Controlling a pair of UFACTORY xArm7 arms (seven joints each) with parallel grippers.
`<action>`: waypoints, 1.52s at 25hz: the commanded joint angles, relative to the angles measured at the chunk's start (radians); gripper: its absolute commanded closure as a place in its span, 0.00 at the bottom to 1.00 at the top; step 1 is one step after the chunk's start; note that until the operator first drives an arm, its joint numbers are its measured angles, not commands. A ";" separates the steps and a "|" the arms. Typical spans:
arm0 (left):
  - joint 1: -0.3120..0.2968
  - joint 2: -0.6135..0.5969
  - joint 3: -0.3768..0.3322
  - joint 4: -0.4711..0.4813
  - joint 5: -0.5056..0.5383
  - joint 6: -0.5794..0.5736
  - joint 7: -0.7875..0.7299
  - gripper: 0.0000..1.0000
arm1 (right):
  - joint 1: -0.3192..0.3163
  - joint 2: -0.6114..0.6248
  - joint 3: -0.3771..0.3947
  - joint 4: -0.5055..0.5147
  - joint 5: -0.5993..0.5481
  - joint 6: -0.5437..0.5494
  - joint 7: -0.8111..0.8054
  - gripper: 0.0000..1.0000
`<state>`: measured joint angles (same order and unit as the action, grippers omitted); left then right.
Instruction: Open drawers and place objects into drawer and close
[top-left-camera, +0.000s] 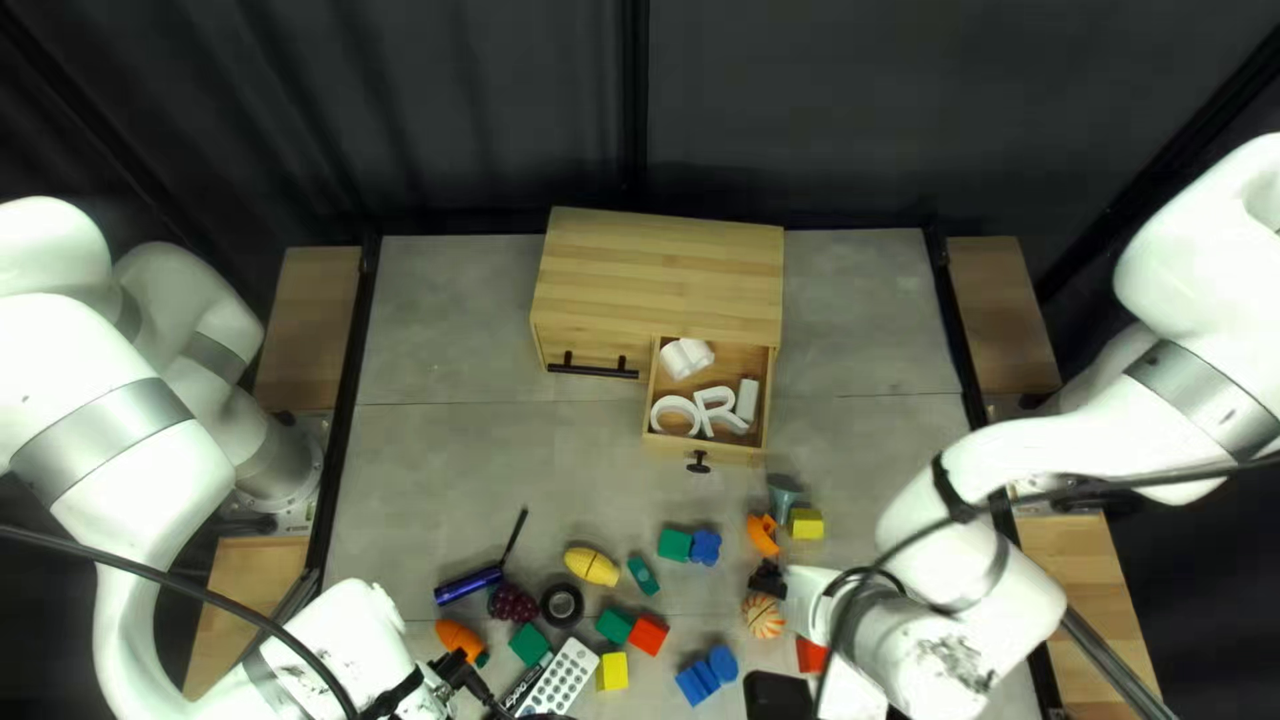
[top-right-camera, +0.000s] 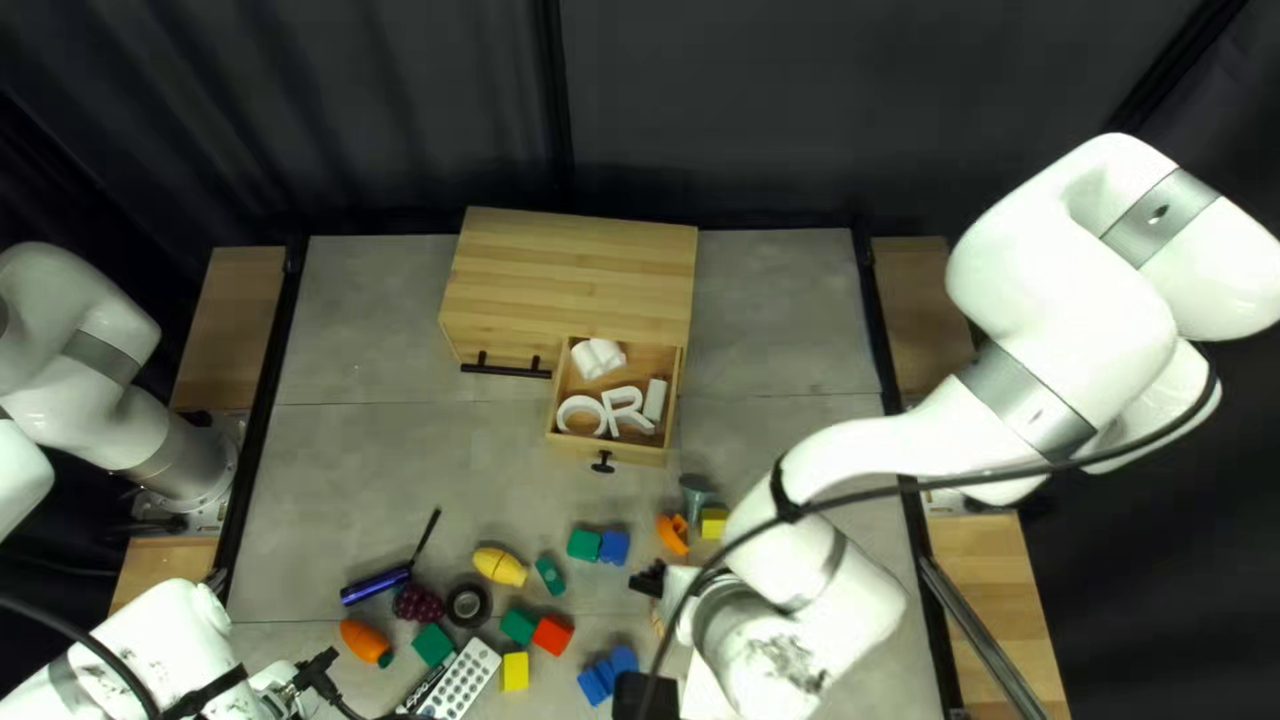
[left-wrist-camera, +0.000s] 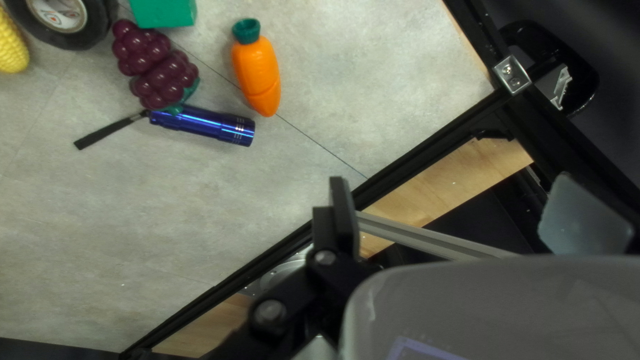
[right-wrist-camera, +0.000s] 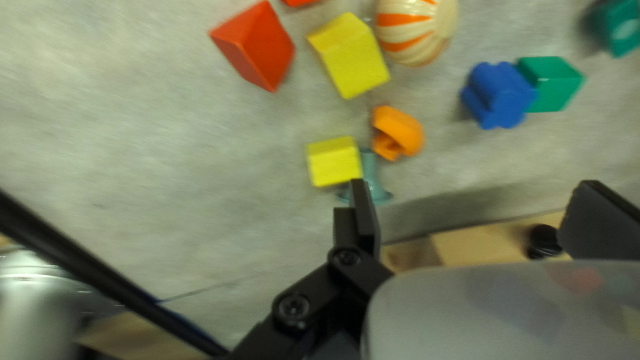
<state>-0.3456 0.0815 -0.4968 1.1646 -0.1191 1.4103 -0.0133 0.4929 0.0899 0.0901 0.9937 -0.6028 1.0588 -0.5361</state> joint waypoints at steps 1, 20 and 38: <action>0.000 0.000 0.000 0.000 0.000 0.000 0.000 0.00 | -0.039 0.023 -0.033 0.022 -0.020 -0.014 -0.080 0.00; 0.000 0.000 0.000 0.000 0.000 0.000 0.000 0.00 | -0.082 0.267 -0.066 0.300 0.023 0.112 -0.265 0.00; 0.000 0.000 0.000 0.000 0.000 0.000 0.000 0.00 | -0.077 0.391 -0.077 0.450 0.026 0.263 -0.339 0.00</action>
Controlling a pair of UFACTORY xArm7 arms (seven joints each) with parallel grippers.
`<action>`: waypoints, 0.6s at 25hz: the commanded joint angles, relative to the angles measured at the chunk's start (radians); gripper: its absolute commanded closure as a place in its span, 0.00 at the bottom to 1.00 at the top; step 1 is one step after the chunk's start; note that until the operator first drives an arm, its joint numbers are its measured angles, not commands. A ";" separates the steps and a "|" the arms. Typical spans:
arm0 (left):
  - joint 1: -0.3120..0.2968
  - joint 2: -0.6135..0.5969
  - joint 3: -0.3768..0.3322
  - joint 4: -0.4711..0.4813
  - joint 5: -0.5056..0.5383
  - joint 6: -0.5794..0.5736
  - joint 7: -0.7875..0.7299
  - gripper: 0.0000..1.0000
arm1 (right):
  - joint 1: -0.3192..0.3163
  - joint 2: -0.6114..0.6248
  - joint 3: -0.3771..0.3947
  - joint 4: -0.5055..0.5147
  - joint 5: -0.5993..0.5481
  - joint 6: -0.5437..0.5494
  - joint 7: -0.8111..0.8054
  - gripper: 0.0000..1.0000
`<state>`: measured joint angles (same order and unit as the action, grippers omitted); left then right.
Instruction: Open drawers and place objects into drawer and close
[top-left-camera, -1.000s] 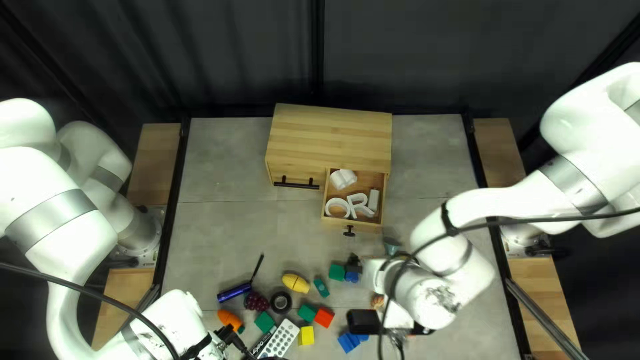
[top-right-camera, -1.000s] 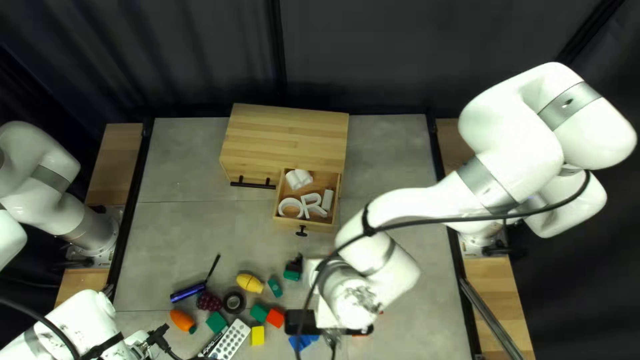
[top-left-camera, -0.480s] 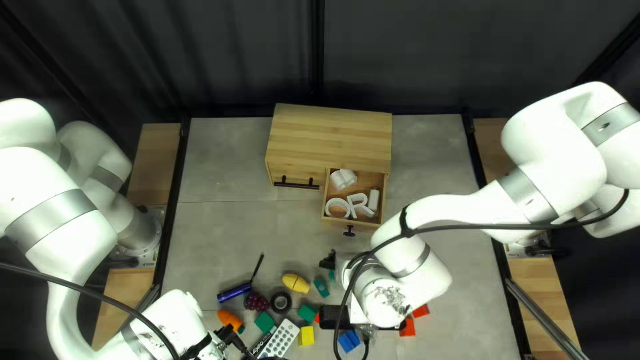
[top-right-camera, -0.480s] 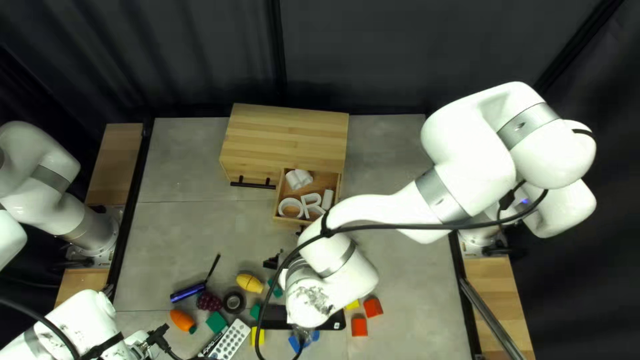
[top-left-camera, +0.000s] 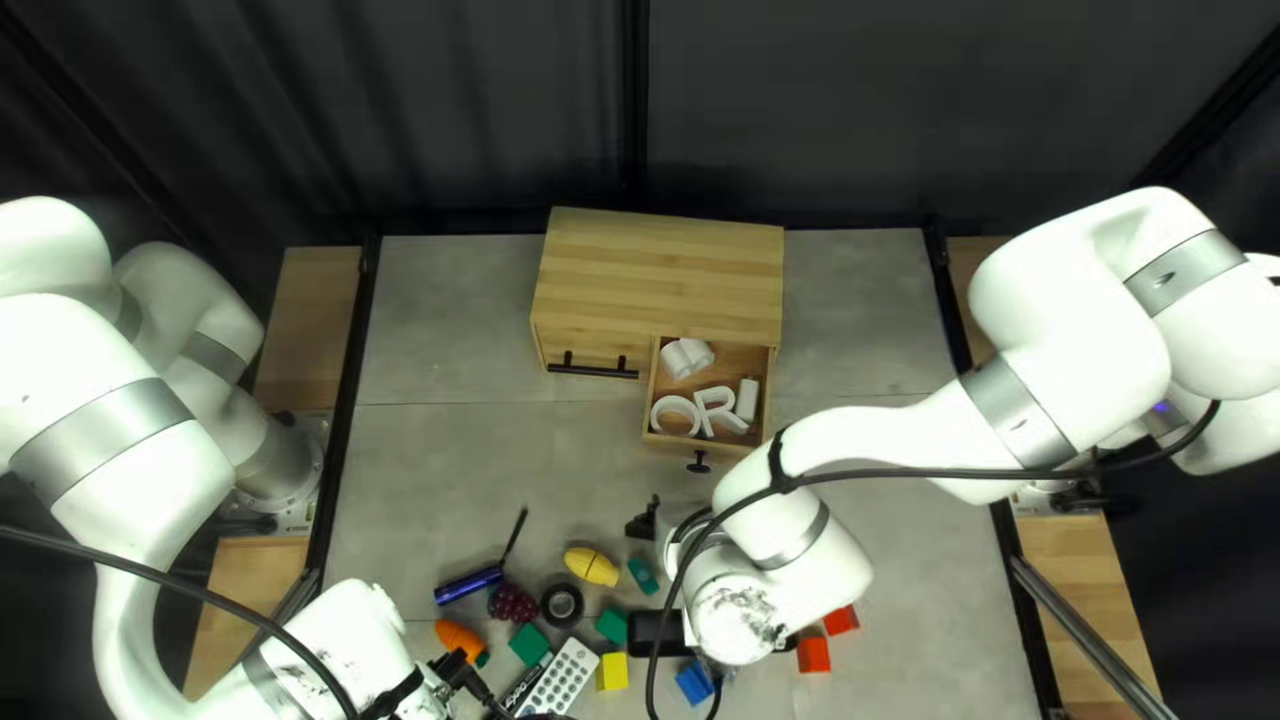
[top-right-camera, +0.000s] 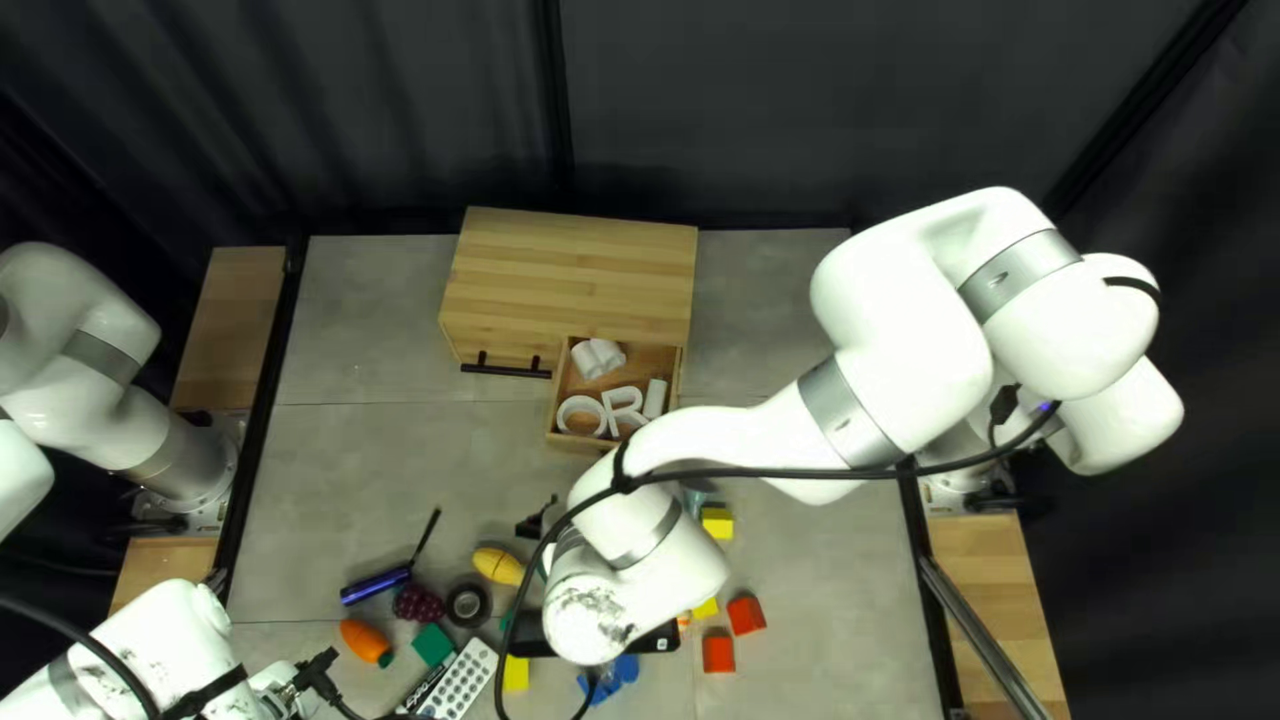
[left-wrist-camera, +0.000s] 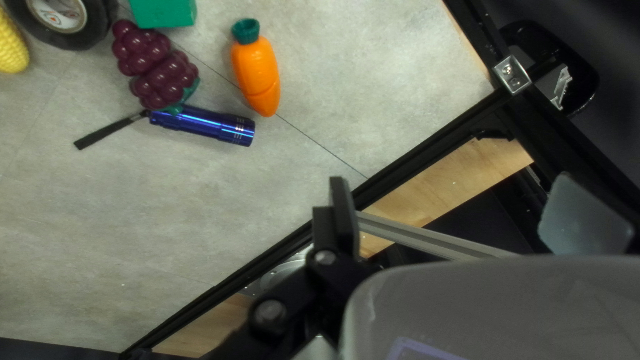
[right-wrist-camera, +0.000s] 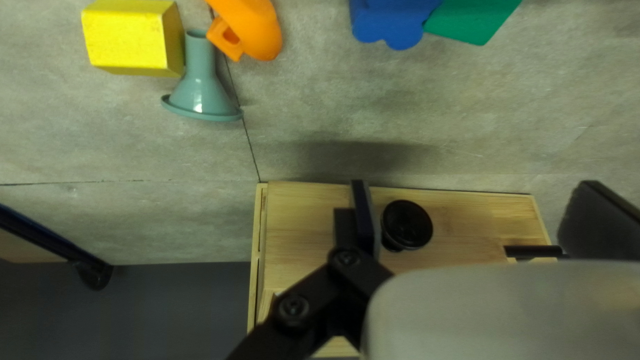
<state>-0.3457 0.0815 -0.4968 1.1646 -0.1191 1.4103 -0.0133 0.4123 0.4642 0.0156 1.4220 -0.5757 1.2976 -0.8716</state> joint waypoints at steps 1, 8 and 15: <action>0.000 0.000 0.000 0.000 0.000 0.000 0.000 0.00 | 0.006 0.021 -0.003 0.027 -0.002 0.032 -0.004 0.00; 0.000 0.000 0.000 0.000 0.000 0.000 0.000 0.00 | 0.004 0.044 -0.008 0.050 0.003 0.060 -0.007 0.00; 0.000 0.000 0.000 0.000 0.000 0.000 0.000 0.00 | -0.002 0.050 -0.014 0.055 0.013 0.076 -0.002 0.00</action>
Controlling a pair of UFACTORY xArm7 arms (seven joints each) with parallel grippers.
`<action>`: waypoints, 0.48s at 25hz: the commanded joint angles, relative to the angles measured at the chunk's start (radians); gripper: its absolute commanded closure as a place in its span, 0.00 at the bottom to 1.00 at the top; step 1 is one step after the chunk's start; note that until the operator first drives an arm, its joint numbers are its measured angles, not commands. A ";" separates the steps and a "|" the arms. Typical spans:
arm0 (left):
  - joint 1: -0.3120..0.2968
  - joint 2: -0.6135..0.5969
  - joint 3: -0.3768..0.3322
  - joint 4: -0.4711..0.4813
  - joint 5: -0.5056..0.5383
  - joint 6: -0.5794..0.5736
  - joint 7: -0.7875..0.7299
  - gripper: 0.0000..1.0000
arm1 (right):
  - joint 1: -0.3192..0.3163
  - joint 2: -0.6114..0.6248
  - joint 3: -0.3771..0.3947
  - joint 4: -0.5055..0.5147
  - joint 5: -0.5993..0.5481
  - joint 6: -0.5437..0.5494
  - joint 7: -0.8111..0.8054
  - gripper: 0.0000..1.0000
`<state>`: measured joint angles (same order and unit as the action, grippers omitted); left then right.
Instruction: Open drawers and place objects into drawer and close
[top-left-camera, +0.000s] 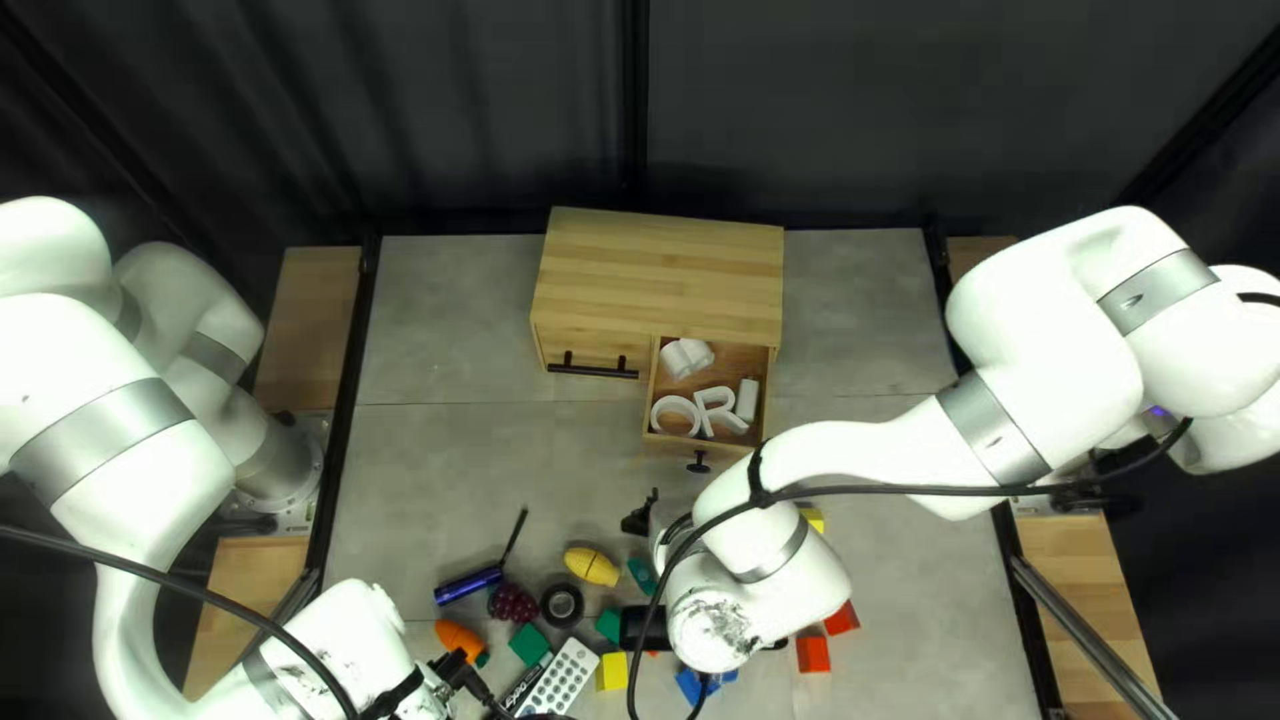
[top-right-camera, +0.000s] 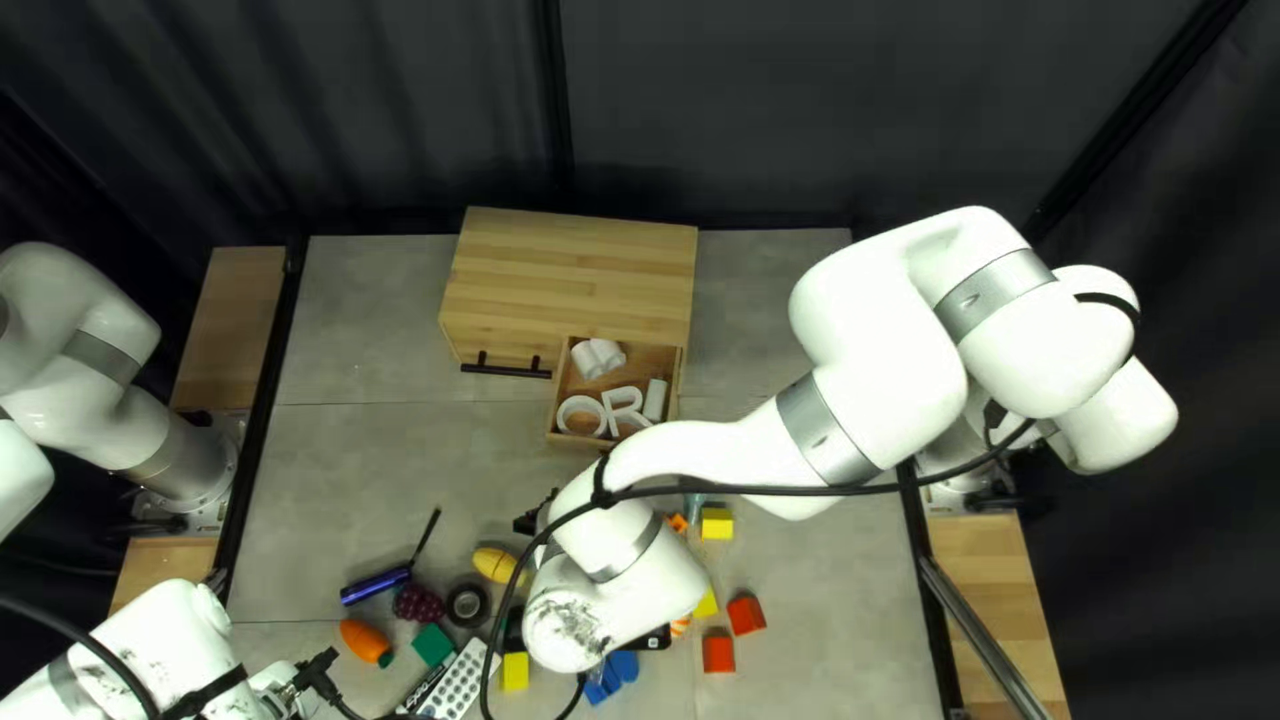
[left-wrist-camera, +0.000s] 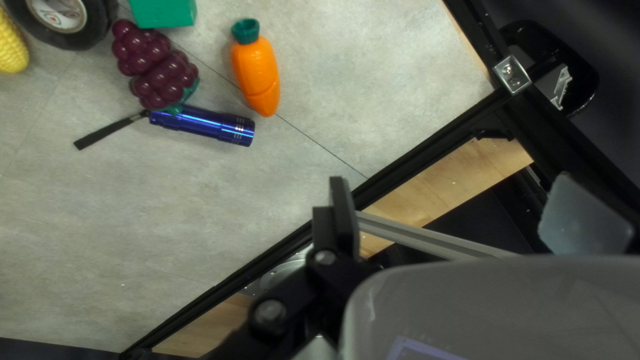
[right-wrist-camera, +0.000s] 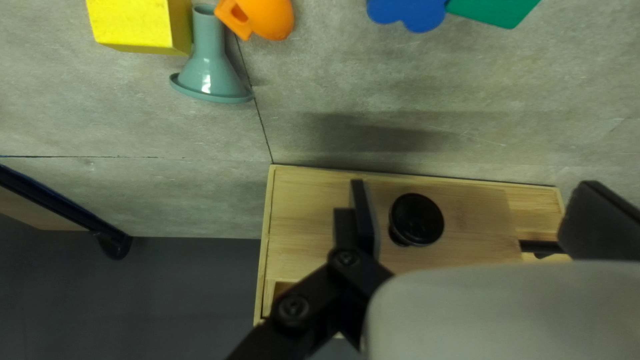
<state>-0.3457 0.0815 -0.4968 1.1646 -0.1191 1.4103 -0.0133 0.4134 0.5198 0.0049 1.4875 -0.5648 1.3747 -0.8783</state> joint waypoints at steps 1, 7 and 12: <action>0.000 0.000 0.000 0.000 0.000 0.000 0.000 0.00 | -0.004 -0.010 -0.003 -0.020 0.000 -0.005 0.008 0.00; 0.000 0.000 0.000 0.000 0.000 0.000 0.000 0.00 | -0.012 -0.052 -0.004 -0.099 -0.009 -0.068 0.026 0.00; 0.000 0.000 0.000 0.000 0.000 0.000 0.000 0.00 | -0.022 -0.079 -0.006 -0.133 -0.012 -0.101 0.025 0.00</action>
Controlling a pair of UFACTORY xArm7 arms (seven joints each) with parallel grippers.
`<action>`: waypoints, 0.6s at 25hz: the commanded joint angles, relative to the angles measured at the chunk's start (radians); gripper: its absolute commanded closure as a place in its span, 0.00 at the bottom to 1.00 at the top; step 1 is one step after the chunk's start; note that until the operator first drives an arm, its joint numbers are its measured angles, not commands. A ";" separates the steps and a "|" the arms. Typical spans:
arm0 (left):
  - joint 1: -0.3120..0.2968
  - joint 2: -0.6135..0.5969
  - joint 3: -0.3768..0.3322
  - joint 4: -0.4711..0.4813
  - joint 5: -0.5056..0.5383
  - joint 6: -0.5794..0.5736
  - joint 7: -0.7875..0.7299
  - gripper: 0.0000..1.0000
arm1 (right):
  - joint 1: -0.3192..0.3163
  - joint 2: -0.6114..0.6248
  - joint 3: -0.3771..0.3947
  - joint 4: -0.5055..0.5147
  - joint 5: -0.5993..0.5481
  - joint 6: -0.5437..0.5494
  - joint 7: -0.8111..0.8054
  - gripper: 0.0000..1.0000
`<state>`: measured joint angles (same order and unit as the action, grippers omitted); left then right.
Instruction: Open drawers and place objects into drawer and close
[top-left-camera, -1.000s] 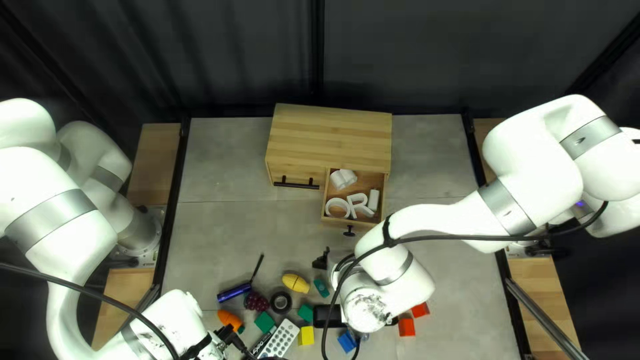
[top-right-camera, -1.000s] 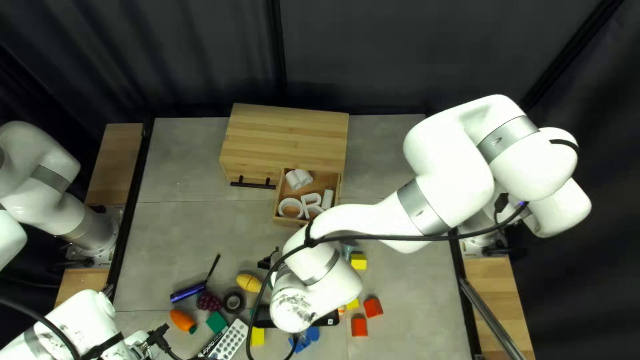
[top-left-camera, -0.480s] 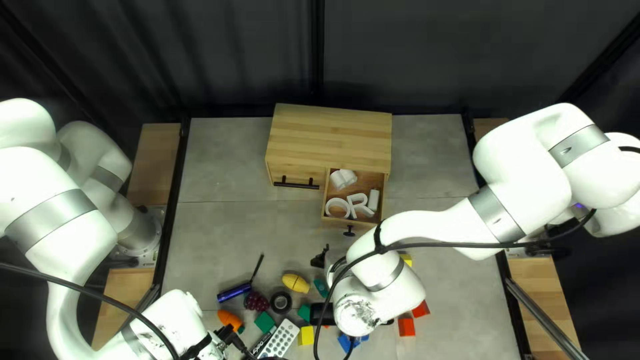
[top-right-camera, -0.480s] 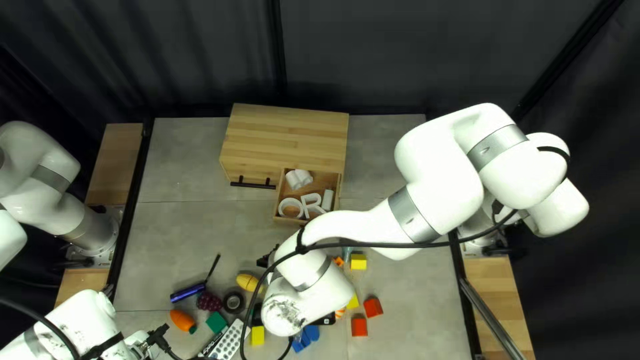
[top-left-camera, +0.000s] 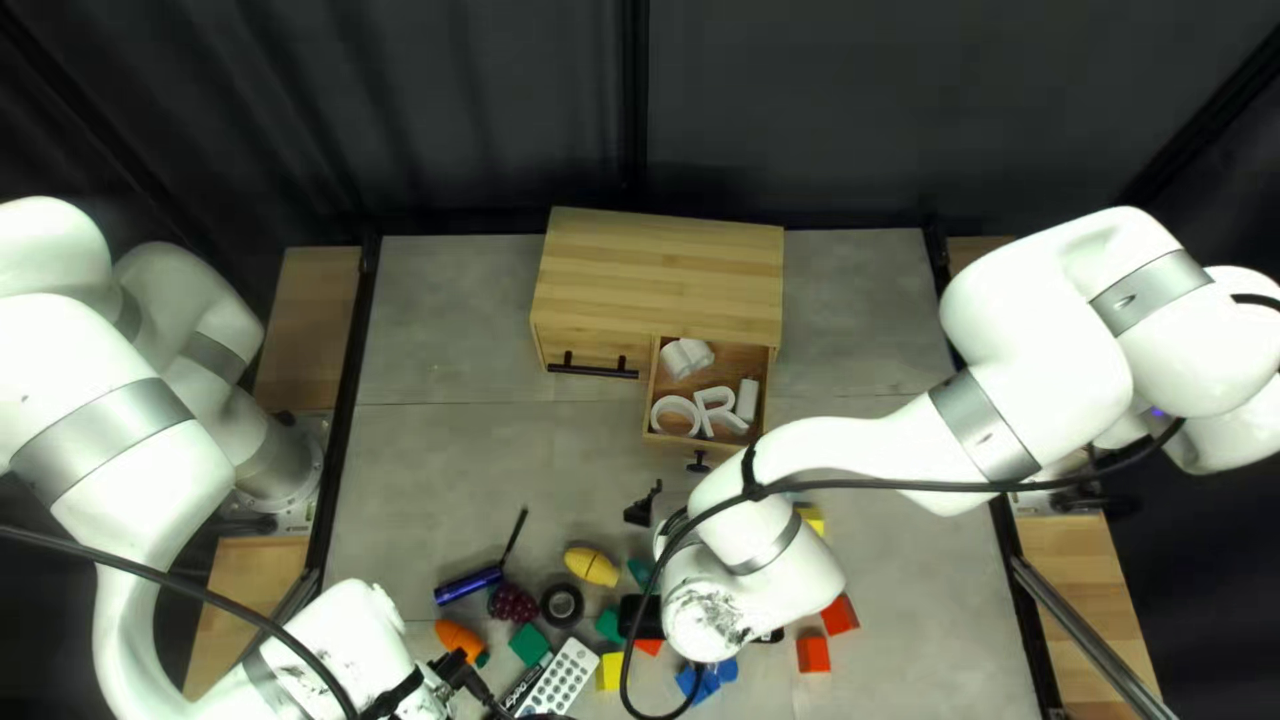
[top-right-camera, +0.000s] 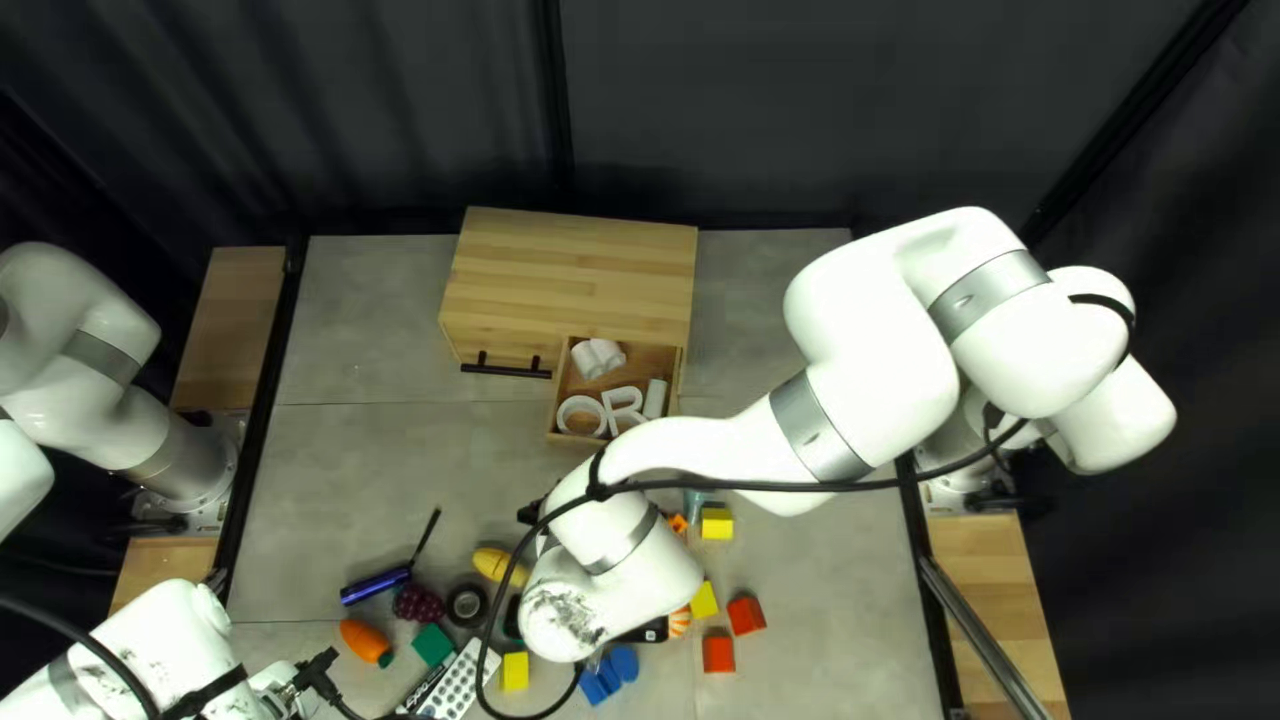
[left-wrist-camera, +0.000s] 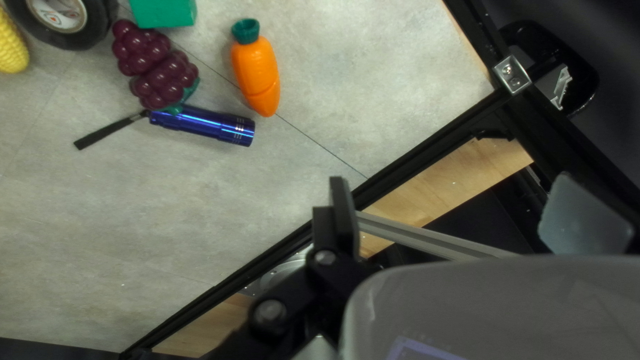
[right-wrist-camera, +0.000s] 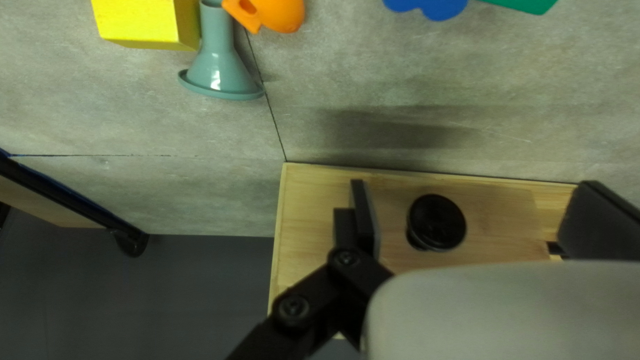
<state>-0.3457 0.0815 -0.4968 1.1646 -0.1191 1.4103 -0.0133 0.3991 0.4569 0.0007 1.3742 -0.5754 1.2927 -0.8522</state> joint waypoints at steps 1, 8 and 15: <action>0.000 0.000 0.000 0.000 0.000 0.000 0.000 0.00 | -0.009 -0.017 -0.002 -0.020 0.000 -0.019 -0.001 0.00; 0.000 0.000 0.000 0.000 0.000 0.000 0.000 0.00 | -0.028 -0.024 -0.009 -0.019 0.017 -0.024 -0.010 0.00; 0.000 0.000 0.000 0.000 0.000 0.000 0.000 0.00 | -0.035 -0.031 -0.008 -0.026 0.029 -0.033 -0.016 0.00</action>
<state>-0.3457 0.0815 -0.4968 1.1646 -0.1191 1.4103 -0.0133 0.3656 0.4292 -0.0074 1.3518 -0.5488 1.2626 -0.8673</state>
